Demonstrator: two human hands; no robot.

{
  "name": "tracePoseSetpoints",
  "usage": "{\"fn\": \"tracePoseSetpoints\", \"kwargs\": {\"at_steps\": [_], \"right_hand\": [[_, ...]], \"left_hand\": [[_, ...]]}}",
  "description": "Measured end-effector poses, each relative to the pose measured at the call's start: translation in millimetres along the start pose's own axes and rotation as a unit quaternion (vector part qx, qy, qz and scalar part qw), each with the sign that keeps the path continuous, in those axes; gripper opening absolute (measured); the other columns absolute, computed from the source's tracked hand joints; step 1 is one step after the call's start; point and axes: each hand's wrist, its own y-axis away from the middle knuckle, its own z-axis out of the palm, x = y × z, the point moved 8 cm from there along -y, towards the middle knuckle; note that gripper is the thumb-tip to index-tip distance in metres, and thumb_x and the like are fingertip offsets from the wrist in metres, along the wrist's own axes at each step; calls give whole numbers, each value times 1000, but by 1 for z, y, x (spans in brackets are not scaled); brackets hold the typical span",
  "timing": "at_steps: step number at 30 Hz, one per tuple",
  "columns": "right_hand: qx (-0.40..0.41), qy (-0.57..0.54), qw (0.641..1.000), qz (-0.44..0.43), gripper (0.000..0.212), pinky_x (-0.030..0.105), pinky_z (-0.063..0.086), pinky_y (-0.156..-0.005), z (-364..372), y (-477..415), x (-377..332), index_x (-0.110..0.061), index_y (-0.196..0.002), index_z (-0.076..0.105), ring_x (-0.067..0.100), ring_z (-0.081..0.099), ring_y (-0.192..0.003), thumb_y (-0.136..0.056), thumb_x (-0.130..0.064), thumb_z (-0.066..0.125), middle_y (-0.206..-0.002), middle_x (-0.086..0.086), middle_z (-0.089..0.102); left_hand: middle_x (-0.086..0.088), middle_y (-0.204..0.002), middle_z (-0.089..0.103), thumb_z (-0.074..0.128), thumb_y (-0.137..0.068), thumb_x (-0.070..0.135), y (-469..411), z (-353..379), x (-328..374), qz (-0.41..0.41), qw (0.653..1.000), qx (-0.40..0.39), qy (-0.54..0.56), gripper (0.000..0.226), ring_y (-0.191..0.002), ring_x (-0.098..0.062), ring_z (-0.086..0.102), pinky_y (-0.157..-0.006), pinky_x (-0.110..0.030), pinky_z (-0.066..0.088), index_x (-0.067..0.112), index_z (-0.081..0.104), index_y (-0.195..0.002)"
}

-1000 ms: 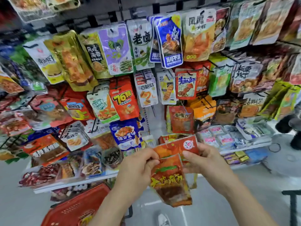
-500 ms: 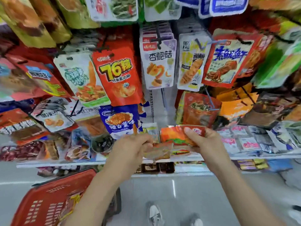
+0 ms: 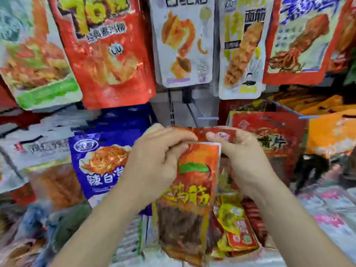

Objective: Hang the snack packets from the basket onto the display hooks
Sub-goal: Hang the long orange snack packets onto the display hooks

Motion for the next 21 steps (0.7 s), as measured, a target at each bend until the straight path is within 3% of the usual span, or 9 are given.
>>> {"fn": "tracePoseSetpoints", "kwargs": {"at_steps": [4,7,10,13,16,20,21], "right_hand": [[-29,3,997,-74,24,39,55,-66,3,-11,4,-3,-85,70,25,65,-68,-72,-23,73,-78,14,69],[-24,5,994,-104,19,35,56,-59,-3,-13,9,-3,-92,70,22,68,-65,-81,-18,72,-78,12,73],[-16,-18,992,-127,8,30,53,-52,-6,-14,14,-7,-86,70,20,66,-59,-85,-15,70,-73,9,72],[-29,-26,991,-124,9,30,55,-53,-1,-17,17,-10,-80,71,19,65,-57,-86,-16,69,-72,8,71],[-49,-11,994,-101,12,42,58,-65,5,-21,17,-10,-90,70,20,67,-65,-89,-21,66,-78,8,72],[-59,-15,997,-37,17,41,59,-61,4,-27,15,-11,-100,67,22,70,-78,-93,-25,61,-92,11,72],[-56,-16,998,-28,23,42,59,-62,2,-27,15,-8,-106,66,24,71,-85,-93,-26,61,-100,13,72]], "left_hand": [[43,-85,52,55,-84,22,-4,11,-17,16,999,46,-14,36,-83,13,48,-75,-1,32,33,68,-115],[21,-84,58,54,-84,27,1,20,-22,33,997,66,-26,38,-83,4,53,-73,-2,35,36,66,-119],[7,-93,66,56,-84,28,8,24,-24,57,994,90,-35,35,-88,-3,57,-80,-9,42,34,68,-116],[11,-97,67,56,-83,25,11,23,-23,76,990,114,-44,31,-94,-5,58,-86,-19,43,29,72,-109],[13,-93,64,56,-81,15,15,24,-20,106,984,123,-79,34,-92,-12,59,-83,-24,42,23,73,-110],[28,-82,51,55,-79,13,14,26,-16,127,977,109,-134,45,-80,-14,53,-72,-26,40,21,66,-122],[26,-83,57,54,-80,14,13,28,-15,127,976,98,-146,46,-79,-15,52,-71,-26,39,22,65,-124]]}}
